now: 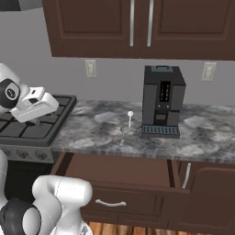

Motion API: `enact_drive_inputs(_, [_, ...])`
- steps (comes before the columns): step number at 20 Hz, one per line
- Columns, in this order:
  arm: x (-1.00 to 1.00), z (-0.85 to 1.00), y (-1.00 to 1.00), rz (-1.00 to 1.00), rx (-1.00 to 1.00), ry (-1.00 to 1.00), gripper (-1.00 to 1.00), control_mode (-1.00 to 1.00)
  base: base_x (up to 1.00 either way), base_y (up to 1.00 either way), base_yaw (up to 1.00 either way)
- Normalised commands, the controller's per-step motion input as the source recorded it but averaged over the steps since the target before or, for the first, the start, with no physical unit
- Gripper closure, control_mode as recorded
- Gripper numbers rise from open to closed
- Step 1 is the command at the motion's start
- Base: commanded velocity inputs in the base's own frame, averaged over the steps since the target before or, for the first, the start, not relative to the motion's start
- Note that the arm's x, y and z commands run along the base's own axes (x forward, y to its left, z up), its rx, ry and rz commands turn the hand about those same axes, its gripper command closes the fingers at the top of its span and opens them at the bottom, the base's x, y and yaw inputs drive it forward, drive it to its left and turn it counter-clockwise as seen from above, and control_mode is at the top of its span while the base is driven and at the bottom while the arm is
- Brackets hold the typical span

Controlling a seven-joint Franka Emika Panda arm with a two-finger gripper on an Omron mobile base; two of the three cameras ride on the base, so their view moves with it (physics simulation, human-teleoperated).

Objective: Organize the utensils by type. Pick up the wooden spoons from the counter and place them in the open cabinet. Then pick up the metallic utensils from the counter and place them in the open drawer.

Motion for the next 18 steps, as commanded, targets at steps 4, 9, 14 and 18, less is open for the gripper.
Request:
enact_drive_inputs(4, [0.0, 0.0, 0.0, 0.0, 0.0, 0.0, -1.0, 1.0, 0.0, 0.0, 0.0])
enact_drive_inputs(9, [0.0, 0.0, 0.0, 0.0, 0.0, 0.0, -1.0, 1.0, 0.0, 0.0, 0.0])
enact_drive_inputs(14, [0.0, 0.0, 0.0, 0.0, 0.0, 0.0, -1.0, 1.0, -0.06, 0.0, 0.0])
enact_drive_inputs(18, [0.01, 0.0, -0.16, -0.01, 0.03, 0.0, -1.0, -1.0, -0.09, 0.0, 0.0])
